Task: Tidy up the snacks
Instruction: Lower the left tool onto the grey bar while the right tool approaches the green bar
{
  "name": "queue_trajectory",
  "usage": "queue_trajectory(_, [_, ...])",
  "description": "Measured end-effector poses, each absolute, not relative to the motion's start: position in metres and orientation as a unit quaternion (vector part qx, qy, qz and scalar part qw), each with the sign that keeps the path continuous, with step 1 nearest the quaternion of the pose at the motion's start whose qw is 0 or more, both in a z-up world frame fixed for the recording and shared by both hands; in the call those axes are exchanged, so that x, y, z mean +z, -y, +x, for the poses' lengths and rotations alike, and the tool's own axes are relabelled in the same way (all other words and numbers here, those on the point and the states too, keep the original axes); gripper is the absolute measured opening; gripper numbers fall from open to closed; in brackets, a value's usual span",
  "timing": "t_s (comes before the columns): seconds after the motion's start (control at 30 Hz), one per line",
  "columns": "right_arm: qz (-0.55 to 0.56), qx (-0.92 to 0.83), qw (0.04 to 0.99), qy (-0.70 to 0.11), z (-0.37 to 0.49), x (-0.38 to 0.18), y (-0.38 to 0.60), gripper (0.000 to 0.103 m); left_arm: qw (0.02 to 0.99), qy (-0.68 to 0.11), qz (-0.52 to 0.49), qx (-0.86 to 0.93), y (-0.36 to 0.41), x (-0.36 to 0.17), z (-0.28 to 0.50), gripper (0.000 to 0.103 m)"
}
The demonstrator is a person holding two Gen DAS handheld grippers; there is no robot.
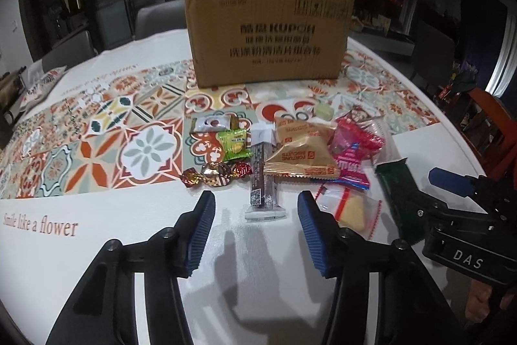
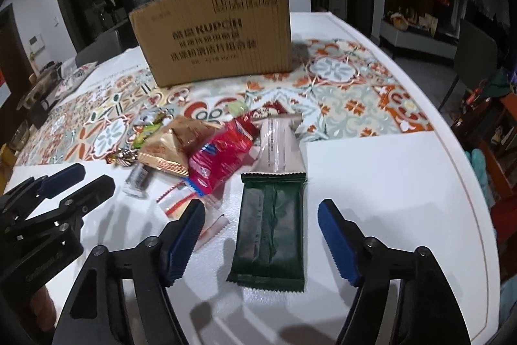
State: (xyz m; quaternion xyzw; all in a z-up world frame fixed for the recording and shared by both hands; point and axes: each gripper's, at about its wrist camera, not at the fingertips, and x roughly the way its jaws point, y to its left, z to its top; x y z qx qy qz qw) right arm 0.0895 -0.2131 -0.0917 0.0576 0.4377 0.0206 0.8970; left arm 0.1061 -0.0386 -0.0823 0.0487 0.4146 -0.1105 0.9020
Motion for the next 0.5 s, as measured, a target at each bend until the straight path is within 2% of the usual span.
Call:
queue_trajectory(0.37, [0.058,0.017,0.882,-0.468,0.108,-0.111,0.215,0.059,0.889,-0.442,0.046,-0.11,0.042,-0.103,0.132,0.041])
queue_trajectory(0.5, [0.051,0.014,0.884,-0.465,0.11,-0.111,0.214,0.055,0.882,-0.456,0.036,-0.116,0.043,-0.109,0.14,0.035])
